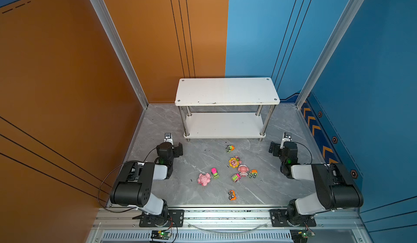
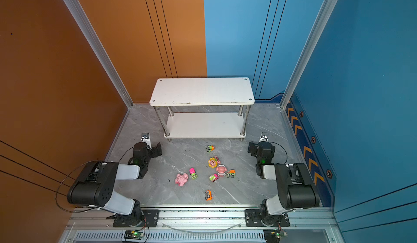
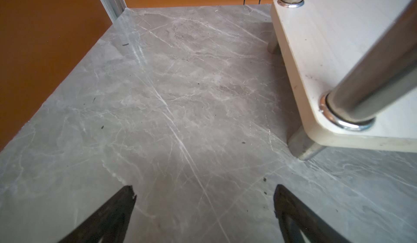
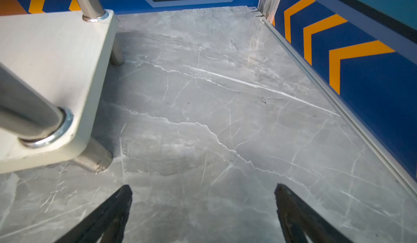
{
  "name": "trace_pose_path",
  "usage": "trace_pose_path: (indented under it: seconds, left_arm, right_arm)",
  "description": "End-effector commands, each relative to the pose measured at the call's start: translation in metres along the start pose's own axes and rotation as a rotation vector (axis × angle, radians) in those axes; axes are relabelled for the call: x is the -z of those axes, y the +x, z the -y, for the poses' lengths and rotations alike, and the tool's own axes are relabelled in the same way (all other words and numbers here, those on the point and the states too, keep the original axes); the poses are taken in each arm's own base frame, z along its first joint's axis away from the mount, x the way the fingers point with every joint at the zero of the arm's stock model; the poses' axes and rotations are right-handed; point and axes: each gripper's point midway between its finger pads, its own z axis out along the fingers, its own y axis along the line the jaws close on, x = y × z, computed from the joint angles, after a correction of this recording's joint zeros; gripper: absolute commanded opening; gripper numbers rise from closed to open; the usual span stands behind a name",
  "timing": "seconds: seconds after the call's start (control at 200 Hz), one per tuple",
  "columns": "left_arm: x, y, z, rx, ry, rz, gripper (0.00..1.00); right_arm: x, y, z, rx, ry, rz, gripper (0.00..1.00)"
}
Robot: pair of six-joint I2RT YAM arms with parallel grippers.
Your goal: Place and organize the plastic toys onto the shelf
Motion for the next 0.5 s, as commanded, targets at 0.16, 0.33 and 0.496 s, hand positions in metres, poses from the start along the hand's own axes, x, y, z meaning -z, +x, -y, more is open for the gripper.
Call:
trace_pose_path:
  seconds: [0.16,0.33,0.496]
  left_arm:
    - [-0.0065,-0.0313,0.0016,-0.015,0.021,0.104,0.98]
    - [-0.0068,-0.0319,0.0019,-0.015,0.021,0.106,0.98]
    - [-0.0066,-0.0308,0.0020,-0.016,0.022,0.103,0.98]
  right_arm:
    - [-0.0048,-0.0310,-0.0115,0.019,-0.036,0.105,1.00]
    - [-0.0049,-0.0313,-0.0111,0.017,-0.036,0.106,1.00]
    - [-0.0049,-0.0313,-0.0109,0.017,-0.037,0.105,1.00]
